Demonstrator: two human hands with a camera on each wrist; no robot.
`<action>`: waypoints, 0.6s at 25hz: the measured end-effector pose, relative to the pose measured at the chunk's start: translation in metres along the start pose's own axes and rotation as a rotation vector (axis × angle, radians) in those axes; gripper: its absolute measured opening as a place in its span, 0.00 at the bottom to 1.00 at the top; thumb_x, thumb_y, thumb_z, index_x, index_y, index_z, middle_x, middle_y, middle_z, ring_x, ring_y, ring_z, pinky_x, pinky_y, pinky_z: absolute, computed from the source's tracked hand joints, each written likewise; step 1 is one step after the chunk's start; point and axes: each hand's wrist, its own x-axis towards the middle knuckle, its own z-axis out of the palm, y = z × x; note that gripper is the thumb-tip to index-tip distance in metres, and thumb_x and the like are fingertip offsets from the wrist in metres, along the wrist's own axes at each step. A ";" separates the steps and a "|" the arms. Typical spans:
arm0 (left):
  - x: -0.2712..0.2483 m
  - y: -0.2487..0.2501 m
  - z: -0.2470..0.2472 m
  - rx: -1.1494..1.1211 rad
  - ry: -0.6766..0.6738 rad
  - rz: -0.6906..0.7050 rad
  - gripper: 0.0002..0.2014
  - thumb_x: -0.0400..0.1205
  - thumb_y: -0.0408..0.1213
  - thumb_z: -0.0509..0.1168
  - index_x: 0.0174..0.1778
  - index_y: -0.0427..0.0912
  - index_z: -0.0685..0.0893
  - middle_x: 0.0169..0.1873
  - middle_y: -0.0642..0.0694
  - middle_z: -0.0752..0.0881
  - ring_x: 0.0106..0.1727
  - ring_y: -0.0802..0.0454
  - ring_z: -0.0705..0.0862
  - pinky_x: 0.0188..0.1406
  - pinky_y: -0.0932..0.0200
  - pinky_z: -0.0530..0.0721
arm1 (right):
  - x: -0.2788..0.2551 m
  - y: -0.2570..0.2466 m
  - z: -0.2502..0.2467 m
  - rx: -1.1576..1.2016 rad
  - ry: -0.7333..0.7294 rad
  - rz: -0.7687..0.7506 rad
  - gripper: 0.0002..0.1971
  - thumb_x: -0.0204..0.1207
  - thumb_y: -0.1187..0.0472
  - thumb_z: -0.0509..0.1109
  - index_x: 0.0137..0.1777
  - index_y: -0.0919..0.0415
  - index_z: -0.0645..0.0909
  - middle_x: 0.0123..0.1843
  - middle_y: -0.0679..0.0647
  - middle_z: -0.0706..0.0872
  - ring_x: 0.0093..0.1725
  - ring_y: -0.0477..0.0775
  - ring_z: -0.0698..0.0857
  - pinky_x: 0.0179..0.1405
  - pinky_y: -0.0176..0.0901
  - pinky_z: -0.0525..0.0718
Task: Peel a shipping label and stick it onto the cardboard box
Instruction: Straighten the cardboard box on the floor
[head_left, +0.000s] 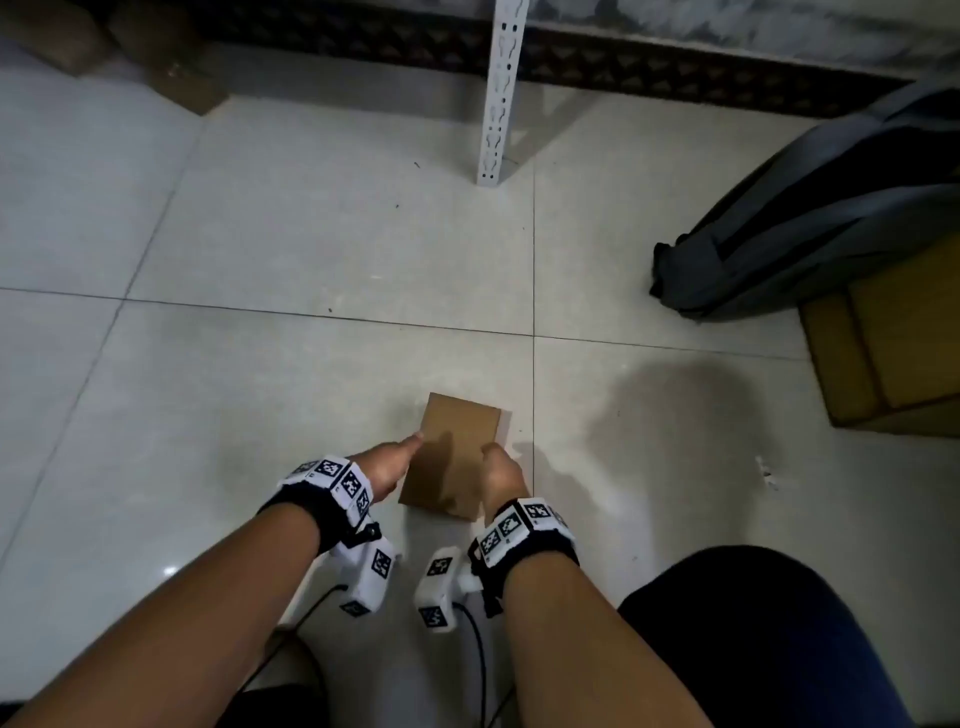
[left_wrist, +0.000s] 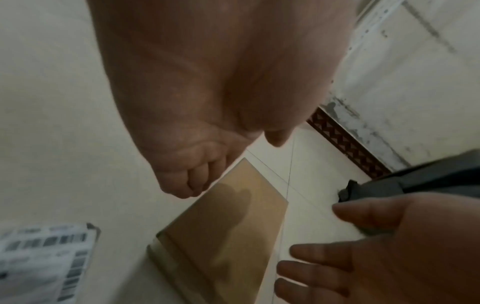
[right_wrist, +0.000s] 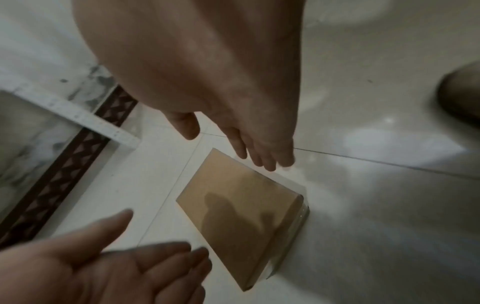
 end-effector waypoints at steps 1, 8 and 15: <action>-0.003 -0.004 0.007 -0.044 -0.019 0.010 0.49 0.76 0.73 0.54 0.81 0.34 0.71 0.78 0.32 0.74 0.78 0.32 0.74 0.80 0.40 0.70 | 0.000 0.006 0.003 -0.008 -0.003 -0.027 0.25 0.85 0.51 0.56 0.76 0.67 0.74 0.70 0.66 0.81 0.63 0.63 0.80 0.59 0.46 0.75; -0.037 -0.018 0.014 -0.029 0.017 0.171 0.31 0.83 0.56 0.60 0.69 0.31 0.78 0.55 0.25 0.85 0.56 0.28 0.85 0.56 0.47 0.85 | -0.015 0.038 -0.009 -0.075 -0.053 -0.187 0.28 0.84 0.48 0.58 0.78 0.65 0.71 0.76 0.65 0.78 0.73 0.64 0.77 0.68 0.50 0.72; -0.062 -0.034 0.026 0.096 0.121 0.351 0.20 0.85 0.37 0.63 0.69 0.29 0.83 0.67 0.31 0.85 0.54 0.40 0.83 0.50 0.56 0.75 | -0.040 0.059 -0.030 -0.109 0.022 -0.332 0.17 0.73 0.55 0.71 0.57 0.64 0.78 0.38 0.55 0.79 0.49 0.62 0.80 0.58 0.54 0.82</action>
